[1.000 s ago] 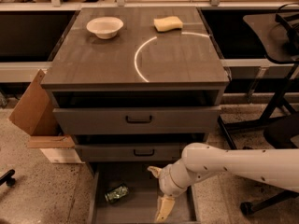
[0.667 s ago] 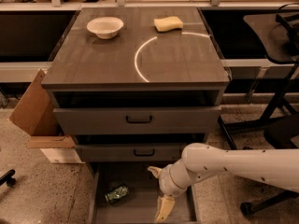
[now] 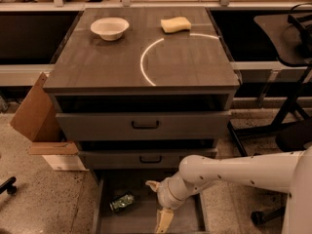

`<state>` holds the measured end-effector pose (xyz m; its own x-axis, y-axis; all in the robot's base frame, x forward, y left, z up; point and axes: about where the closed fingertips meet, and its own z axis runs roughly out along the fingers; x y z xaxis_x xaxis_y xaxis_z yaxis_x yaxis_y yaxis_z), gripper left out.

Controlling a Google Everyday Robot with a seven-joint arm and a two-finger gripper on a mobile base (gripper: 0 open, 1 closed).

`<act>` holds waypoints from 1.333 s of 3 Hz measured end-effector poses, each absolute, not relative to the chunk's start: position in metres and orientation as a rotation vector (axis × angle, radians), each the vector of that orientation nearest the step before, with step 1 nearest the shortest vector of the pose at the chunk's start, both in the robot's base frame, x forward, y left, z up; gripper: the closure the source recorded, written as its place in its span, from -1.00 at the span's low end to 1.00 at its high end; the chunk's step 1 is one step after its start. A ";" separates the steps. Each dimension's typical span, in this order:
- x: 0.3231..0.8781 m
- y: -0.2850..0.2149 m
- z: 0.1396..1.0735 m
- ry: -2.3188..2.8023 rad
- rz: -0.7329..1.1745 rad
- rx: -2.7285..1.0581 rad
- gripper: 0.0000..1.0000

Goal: Pick green can from bottom drawer and place on counter

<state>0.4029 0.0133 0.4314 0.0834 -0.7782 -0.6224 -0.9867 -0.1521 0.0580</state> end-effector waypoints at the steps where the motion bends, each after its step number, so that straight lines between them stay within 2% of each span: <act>1: 0.407 0.030 0.389 1.730 0.791 -1.937 -1.00; 2: 0.406 0.043 0.350 1.751 0.859 -1.867 -1.00; 4: 0.419 0.051 0.324 1.670 0.835 -1.907 -1.00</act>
Offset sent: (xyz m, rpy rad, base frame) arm 0.0133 0.0378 -0.1158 0.1409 0.0708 -0.1037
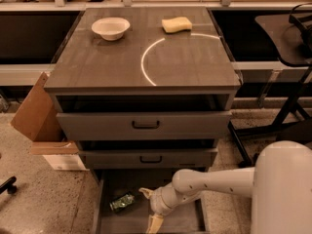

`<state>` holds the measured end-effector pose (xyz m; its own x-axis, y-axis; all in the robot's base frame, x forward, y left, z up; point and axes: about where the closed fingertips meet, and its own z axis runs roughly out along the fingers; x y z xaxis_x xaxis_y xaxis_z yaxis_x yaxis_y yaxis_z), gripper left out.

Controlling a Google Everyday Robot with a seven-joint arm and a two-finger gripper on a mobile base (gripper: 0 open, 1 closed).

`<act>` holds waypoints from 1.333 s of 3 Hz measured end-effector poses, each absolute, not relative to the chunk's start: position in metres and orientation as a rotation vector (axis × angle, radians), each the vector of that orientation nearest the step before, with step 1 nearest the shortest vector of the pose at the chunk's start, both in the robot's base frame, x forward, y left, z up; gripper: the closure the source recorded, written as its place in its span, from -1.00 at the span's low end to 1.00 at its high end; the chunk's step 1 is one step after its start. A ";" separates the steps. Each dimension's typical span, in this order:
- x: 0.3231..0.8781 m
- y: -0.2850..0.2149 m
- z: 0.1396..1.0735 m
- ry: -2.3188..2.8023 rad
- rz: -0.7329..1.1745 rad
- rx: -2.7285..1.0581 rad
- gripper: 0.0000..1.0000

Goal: Pick green can from bottom drawer and place on counter

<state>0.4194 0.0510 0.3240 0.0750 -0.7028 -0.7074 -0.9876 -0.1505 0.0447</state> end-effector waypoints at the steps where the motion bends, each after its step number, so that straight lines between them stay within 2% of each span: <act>1: 0.434 0.066 0.300 1.605 0.776 -1.968 -1.00; 2: 0.449 0.087 0.272 1.573 0.744 -1.993 -1.00; 4: 0.455 0.091 0.259 1.522 0.729 -2.010 -1.00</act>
Offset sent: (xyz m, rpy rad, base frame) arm 0.0531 0.0591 -0.0898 -0.0307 -0.1340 0.0773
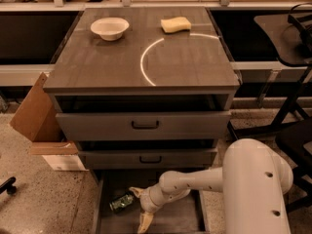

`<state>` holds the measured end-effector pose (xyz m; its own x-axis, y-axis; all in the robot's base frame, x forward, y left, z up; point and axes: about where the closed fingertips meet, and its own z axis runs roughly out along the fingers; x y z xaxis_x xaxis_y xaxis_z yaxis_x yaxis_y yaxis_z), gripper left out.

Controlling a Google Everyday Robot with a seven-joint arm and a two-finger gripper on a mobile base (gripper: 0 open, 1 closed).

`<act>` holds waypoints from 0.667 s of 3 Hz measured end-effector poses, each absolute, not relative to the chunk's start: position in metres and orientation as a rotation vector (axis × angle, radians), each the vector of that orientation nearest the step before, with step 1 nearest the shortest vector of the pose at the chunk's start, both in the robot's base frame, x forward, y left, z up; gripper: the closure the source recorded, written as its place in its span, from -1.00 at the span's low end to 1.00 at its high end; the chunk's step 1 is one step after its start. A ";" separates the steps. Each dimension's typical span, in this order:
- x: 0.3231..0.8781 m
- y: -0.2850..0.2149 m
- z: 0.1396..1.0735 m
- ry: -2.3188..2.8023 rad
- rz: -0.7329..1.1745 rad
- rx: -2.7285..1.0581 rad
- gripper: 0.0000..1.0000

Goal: Pick green can from bottom drawer and place on counter

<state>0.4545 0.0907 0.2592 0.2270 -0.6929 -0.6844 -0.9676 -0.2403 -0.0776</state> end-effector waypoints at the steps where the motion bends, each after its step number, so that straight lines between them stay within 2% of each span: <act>1: 0.462 0.099 0.239 1.461 0.703 -2.036 -1.00; 2: 0.469 0.112 0.220 1.405 0.671 -2.058 -1.00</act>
Offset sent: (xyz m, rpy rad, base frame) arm 0.0264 0.0342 -0.0609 0.0243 -0.1429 0.0952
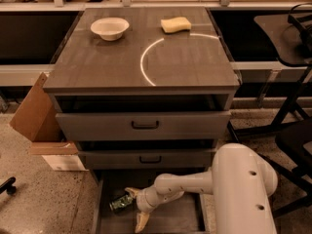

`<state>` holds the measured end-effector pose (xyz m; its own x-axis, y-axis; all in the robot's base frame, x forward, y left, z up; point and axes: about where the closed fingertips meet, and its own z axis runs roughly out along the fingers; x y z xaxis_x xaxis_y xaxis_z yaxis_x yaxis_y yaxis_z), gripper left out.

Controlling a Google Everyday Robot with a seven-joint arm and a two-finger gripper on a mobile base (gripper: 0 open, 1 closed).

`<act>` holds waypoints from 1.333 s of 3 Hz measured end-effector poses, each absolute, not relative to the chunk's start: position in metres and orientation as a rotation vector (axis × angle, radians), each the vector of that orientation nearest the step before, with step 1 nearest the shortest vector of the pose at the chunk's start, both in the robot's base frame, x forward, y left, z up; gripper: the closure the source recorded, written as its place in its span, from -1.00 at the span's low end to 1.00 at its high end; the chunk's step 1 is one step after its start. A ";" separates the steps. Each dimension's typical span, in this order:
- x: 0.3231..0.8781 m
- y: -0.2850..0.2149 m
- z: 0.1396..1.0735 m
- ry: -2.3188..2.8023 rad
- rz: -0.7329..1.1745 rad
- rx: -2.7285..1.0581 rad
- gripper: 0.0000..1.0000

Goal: Pick green can from bottom drawer and place on counter

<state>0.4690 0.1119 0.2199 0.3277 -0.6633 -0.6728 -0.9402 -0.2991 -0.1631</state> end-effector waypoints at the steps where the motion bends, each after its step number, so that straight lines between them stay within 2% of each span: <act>1: 0.472 0.127 0.205 1.367 0.627 -2.083 -1.00; 4: 0.486 0.161 0.160 1.322 0.602 -2.104 -1.00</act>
Offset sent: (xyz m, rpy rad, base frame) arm 0.0176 0.0420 -0.0457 -0.0271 -0.1154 0.0360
